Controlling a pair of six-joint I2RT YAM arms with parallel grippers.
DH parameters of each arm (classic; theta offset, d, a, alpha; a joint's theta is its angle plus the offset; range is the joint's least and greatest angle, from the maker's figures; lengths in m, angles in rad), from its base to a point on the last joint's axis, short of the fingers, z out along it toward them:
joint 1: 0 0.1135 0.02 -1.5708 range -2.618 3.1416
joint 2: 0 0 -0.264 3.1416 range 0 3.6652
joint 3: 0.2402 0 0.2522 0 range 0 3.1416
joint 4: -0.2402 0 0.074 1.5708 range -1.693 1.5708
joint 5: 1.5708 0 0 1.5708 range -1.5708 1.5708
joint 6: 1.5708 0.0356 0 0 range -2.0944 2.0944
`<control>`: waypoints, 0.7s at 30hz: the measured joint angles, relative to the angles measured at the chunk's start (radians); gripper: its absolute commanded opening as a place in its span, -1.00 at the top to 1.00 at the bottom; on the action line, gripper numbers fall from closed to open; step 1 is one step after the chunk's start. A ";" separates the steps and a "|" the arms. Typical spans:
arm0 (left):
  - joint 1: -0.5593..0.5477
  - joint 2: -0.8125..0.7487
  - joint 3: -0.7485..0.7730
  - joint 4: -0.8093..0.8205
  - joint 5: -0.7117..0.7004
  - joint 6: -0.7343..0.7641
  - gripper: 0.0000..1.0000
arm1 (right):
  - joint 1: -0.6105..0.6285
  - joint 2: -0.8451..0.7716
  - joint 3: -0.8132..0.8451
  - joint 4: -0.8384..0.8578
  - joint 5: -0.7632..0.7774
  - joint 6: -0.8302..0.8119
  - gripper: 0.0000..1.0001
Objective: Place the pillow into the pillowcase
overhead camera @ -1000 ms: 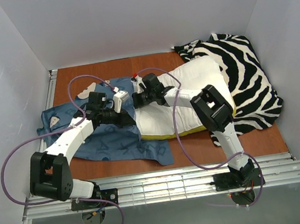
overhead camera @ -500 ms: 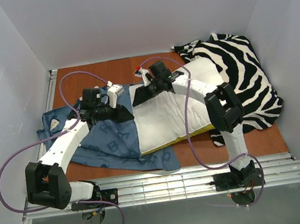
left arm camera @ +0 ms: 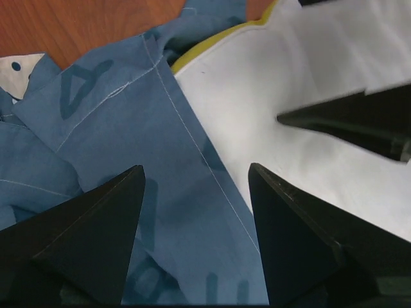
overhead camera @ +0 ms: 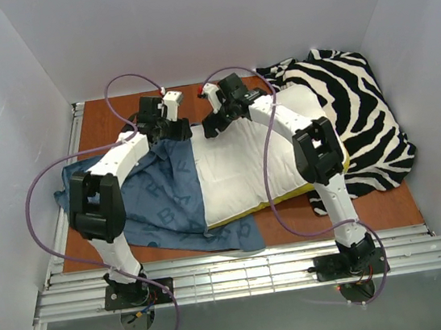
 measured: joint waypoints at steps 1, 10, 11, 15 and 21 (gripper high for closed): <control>-0.003 0.032 0.017 0.003 -0.018 -0.003 -0.23 | 0.002 0.024 0.000 -0.002 -0.001 -0.011 -0.88; -0.024 0.169 0.053 0.014 -0.107 -0.022 0.06 | 0.003 0.094 -0.033 0.011 -0.081 -0.047 0.81; -0.026 0.177 0.056 0.016 -0.113 -0.022 0.11 | 0.003 0.091 -0.037 0.012 -0.087 -0.043 0.97; -0.032 0.195 0.070 0.016 -0.126 -0.026 0.63 | 0.003 0.071 -0.053 0.015 -0.123 -0.037 0.97; -0.031 0.190 0.085 0.027 -0.069 -0.036 1.00 | -0.008 0.067 -0.060 0.017 -0.168 -0.006 0.97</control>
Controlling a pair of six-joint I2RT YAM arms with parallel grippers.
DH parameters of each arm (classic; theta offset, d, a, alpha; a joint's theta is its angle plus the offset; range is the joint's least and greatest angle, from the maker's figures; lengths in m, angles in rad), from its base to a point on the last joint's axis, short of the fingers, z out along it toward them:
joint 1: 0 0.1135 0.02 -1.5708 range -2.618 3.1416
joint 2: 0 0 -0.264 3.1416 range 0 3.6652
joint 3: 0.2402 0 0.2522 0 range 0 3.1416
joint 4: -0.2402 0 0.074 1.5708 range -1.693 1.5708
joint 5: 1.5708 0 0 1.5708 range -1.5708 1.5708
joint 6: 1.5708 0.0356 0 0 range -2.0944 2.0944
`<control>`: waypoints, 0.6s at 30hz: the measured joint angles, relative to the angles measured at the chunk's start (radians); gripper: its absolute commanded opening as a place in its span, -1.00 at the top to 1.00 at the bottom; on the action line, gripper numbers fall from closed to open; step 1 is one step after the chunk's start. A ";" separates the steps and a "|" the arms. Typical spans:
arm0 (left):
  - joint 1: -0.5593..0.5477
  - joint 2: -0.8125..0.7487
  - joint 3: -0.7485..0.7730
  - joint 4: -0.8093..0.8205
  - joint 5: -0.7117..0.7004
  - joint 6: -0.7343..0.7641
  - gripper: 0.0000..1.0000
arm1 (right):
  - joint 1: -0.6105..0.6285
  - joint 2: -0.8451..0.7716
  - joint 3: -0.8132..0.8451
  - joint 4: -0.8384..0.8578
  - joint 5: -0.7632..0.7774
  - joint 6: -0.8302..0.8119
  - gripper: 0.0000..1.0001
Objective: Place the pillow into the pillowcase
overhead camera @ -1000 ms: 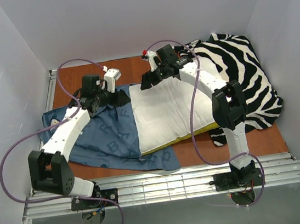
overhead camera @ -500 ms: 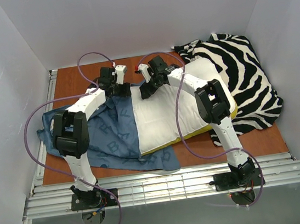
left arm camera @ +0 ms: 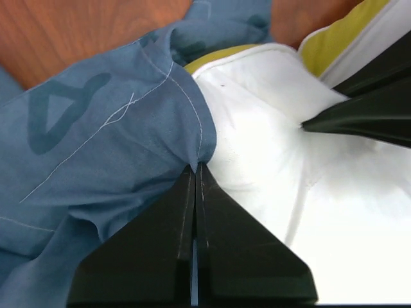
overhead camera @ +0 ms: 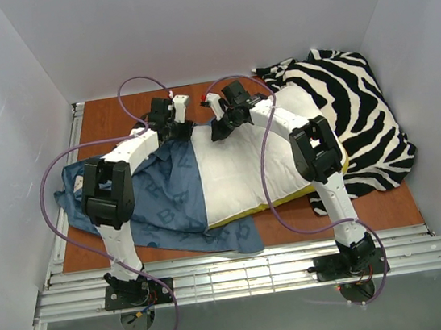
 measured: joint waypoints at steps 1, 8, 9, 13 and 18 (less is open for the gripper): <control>-0.001 -0.002 0.000 0.005 0.014 -0.003 1.00 | -0.002 0.000 -0.001 0.000 -0.006 0.007 0.97; -0.040 -0.022 0.000 0.018 0.092 -0.040 0.90 | -0.004 -0.004 -0.011 -0.003 -0.055 0.082 0.97; -0.046 -0.025 0.000 0.023 0.103 -0.048 0.81 | -0.004 -0.009 -0.015 -0.005 -0.066 0.098 0.97; -0.063 -0.037 0.000 0.054 0.143 -0.092 0.63 | -0.002 -0.048 -0.057 -0.006 -0.121 0.146 0.97; -0.070 -0.070 -0.025 0.055 0.131 -0.111 0.78 | 0.004 -0.151 -0.158 0.021 -0.149 0.164 0.97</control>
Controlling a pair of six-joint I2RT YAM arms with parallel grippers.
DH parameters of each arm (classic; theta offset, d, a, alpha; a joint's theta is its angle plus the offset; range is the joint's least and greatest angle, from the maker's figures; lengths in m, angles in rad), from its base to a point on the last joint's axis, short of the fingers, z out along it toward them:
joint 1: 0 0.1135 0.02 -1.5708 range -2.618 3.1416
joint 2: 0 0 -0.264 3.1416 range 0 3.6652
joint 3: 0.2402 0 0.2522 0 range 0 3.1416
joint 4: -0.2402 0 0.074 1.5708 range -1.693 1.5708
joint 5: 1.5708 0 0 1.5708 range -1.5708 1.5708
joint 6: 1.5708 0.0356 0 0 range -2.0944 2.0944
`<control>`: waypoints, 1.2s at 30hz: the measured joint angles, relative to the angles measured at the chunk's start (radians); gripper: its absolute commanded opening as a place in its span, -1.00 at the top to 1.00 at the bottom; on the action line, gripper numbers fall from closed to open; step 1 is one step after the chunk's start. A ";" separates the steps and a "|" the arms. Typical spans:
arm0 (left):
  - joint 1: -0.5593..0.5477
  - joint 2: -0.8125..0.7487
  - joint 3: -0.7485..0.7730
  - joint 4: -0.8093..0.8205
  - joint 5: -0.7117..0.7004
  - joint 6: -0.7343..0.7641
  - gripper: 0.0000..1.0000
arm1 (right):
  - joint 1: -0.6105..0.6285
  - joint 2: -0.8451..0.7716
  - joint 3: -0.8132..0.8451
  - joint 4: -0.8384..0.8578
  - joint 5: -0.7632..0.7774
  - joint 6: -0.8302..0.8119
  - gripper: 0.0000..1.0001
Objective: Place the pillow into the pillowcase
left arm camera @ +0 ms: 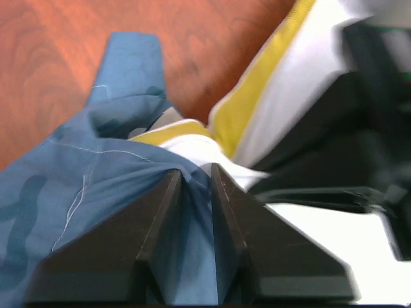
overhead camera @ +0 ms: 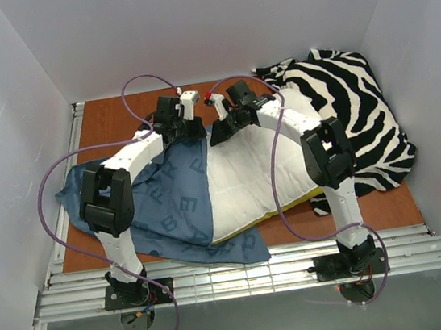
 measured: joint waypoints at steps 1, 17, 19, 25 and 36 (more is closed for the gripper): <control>0.000 -0.009 -0.004 -0.006 -0.016 -0.006 0.85 | 0.001 -0.018 -0.016 0.008 -0.001 0.000 0.97; 0.023 -0.062 -0.003 0.049 0.306 -0.041 1.00 | -0.028 -0.037 -0.051 0.126 -0.049 0.198 0.97; 0.024 -0.035 0.046 0.077 0.327 -0.048 0.48 | -0.053 -0.037 -0.051 0.174 -0.053 0.253 0.97; 0.076 -0.004 0.144 0.117 0.310 -0.058 -0.41 | -0.144 -0.034 -0.051 0.335 0.064 0.393 0.97; 0.129 -0.400 -0.183 -0.134 0.091 0.238 -0.36 | -0.212 0.053 0.060 0.277 0.108 0.278 -0.41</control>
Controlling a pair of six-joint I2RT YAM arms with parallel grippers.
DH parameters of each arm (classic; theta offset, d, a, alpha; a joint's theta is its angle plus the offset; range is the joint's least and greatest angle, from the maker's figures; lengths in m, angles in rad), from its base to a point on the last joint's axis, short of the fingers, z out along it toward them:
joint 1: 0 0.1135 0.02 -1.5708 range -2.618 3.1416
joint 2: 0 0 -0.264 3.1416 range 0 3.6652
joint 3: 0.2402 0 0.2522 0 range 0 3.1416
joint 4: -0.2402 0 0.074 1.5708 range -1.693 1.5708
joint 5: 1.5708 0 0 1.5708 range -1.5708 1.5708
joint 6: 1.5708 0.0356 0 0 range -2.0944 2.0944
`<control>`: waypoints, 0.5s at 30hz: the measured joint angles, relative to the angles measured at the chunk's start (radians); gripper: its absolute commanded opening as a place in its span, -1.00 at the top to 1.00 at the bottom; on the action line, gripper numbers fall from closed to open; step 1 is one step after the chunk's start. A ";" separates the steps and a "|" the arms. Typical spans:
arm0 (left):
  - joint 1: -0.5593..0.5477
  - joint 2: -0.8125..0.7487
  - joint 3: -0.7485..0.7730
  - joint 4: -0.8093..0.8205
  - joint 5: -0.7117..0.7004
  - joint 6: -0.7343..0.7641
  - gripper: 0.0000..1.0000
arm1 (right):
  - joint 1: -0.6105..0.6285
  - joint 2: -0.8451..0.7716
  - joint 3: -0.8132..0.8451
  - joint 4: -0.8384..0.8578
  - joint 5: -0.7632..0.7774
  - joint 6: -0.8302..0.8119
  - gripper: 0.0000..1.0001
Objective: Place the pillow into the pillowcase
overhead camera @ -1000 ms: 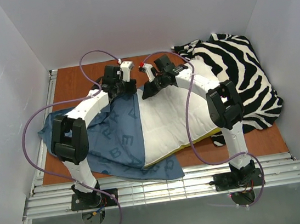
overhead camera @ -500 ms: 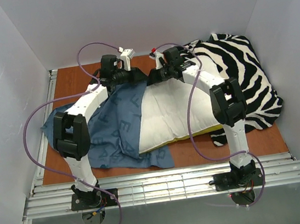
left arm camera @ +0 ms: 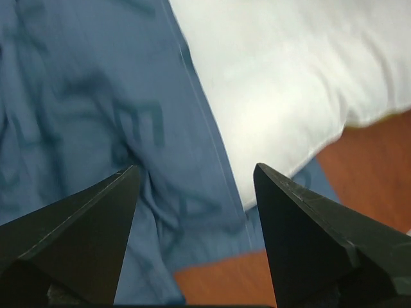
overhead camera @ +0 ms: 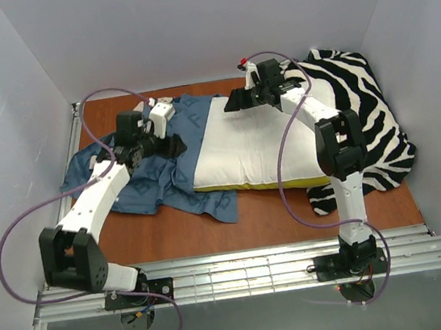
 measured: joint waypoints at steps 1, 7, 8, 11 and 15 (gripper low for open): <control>-0.003 -0.065 -0.072 -0.013 -0.015 0.017 -0.36 | 0.008 -0.027 -0.020 -0.025 -0.002 -0.037 -0.41; -0.040 -0.276 -0.338 -0.090 -0.088 0.044 -0.30 | 0.153 -0.361 -0.275 -0.158 0.044 -0.294 -0.36; -0.056 -0.278 -0.355 -0.091 -0.108 0.039 -0.31 | 0.187 -0.412 -0.315 -0.166 0.055 -0.320 -0.34; -0.154 -0.270 -0.399 -0.074 -0.188 0.016 -0.27 | 0.281 -0.498 -0.410 -0.182 0.065 -0.359 -0.25; -0.235 -0.210 -0.404 -0.026 -0.282 -0.008 -0.16 | 0.291 -0.484 -0.492 -0.209 0.078 -0.358 -0.06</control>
